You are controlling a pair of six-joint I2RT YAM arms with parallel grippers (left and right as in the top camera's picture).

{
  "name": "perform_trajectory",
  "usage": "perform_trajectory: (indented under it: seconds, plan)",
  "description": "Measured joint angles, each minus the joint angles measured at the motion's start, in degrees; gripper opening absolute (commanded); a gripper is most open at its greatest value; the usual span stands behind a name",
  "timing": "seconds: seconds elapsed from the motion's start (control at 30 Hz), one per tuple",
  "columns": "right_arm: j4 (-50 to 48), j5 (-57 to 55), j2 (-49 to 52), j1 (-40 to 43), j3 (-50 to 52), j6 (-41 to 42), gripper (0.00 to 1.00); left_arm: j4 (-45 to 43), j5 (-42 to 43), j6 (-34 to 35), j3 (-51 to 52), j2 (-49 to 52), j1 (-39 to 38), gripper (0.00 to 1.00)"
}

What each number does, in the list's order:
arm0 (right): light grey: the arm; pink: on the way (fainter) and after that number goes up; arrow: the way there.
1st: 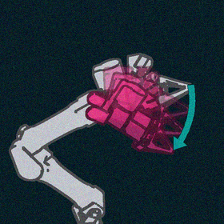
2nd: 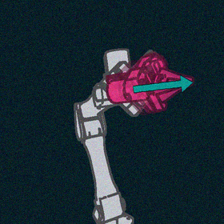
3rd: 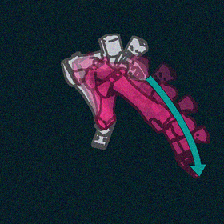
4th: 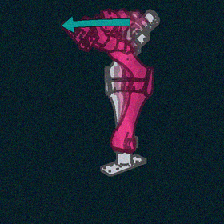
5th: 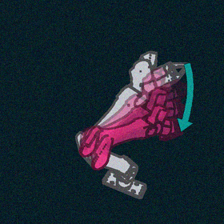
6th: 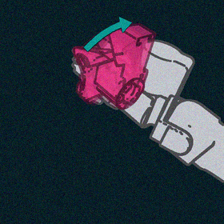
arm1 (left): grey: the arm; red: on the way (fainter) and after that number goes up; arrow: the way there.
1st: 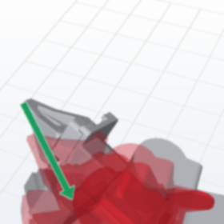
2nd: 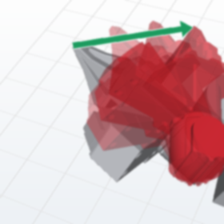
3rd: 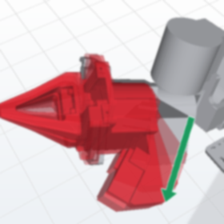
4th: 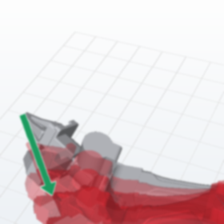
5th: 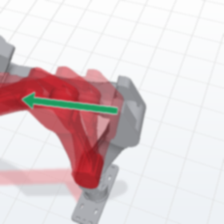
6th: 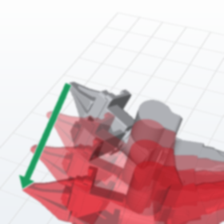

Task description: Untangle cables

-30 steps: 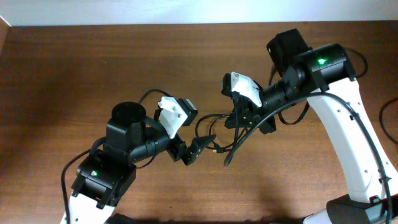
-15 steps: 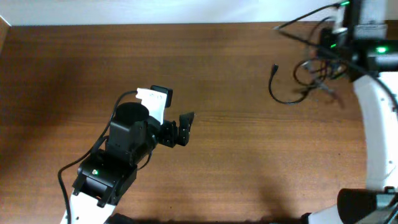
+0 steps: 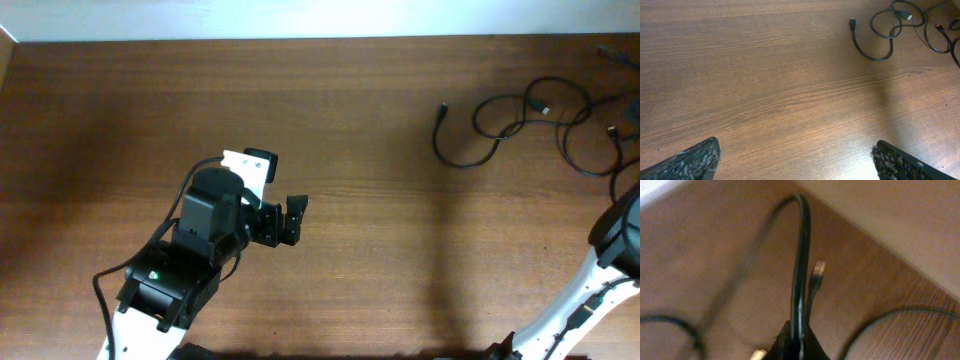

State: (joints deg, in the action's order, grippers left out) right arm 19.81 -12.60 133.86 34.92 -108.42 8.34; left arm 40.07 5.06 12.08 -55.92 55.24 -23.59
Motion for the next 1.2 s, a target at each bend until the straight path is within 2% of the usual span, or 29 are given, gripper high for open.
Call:
perform_trajectory:
  seconds: [0.03, 0.13, 0.27, 0.4, 0.5, 0.53, 0.57, 0.63, 0.67, 0.7, 0.77, 0.8, 0.87, 0.9, 0.93, 1.03, 1.2]
  plan:
    - [0.74, 0.00, 0.31, 0.59, 0.00, 0.48, 0.99, 0.04, 0.00, 0.00, 0.00, 0.00, 0.00, 0.99]
    - [2.82, 0.63, 0.24, 0.81, -0.02, 0.63, 0.99, 0.04, 0.00, 0.00, 0.00, 0.00, 0.00, 0.99]
    - [4.63, 13.97, -2.67, 0.92, 0.00, 0.70, 0.99, 0.04, 0.00, 0.00, 0.00, 0.00, 0.00, 0.99]
    - [10.14, 25.94, -18.95, 0.90, -0.04, 0.72, 0.99, 0.02, 0.00, 0.00, 0.00, 0.00, 0.00, 0.99]
    - [20.28, 27.52, -29.42, -0.44, -0.15, 0.72, 0.99, 0.13, 0.00, 0.00, 0.00, 0.00, 0.00, 0.99]
    - [26.86, 27.71, -32.33, -1.60, -0.37, 0.76, 0.99, 0.02, 0.00, 0.00, 0.00, 0.02, 0.00, 0.99]
    - [33.42, 27.76, -35.95, -3.82, -0.44, 0.74, 0.99, 0.26, 0.00, 0.00, 0.00, 0.04, 0.00, 0.99]
    - [38.58, 28.06, -39.08, -6.58, -0.68, 0.70, 0.97, 0.24, 0.00, 0.00, 0.00, 0.04, 0.00, 0.99]
    - [43.80, 28.09, -40.68, -8.85, -0.44, 0.66, 0.89, 0.26, 0.00, 0.00, 0.00, 0.04, 0.00, 0.99]
    - [48.09, 28.26, -41.57, -11.47, -0.52, 0.59, 0.89, 0.13, 0.00, 0.00, 0.00, 0.04, 0.00, 0.99]
    - [62.10, 28.59, -41.72, -18.97, -0.33, 0.66, 0.89, 0.13, 0.00, 0.00, 0.00, 0.04, 0.00, 0.99]
    - [64.00, 28.24, -41.72, -23.98, -0.11, 0.68, 0.89, 0.15, 0.00, 0.00, 0.00, 0.07, 0.00, 0.98]
    - [63.87, 28.33, -41.72, -33.81, 0.20, 0.22, 0.90, 0.24, 0.00, 0.00, 0.00, 0.04, 0.00, 0.99]
    - [63.36, 28.04, -41.72, -37.03, 0.26, 0.20, 0.99, 0.22, 0.00, 0.00, 0.00, 0.04, 0.00, 0.99]
    - [63.08, 27.43, -41.72, -42.64, 0.28, 0.04, 0.99, 0.22, 0.00, 0.00, 0.00, 0.04, 0.00, 0.99]
    - [63.19, 26.23, -41.68, -50.07, 0.31, -0.15, 0.99, 0.22, 0.00, 0.00, 0.00, 0.04, 0.00, 0.99]
    - [63.34, 25.99, -41.66, -51.87, 0.33, -0.20, 0.99, 0.22, 0.00, 0.00, 0.00, 0.04, 0.00, 0.99]
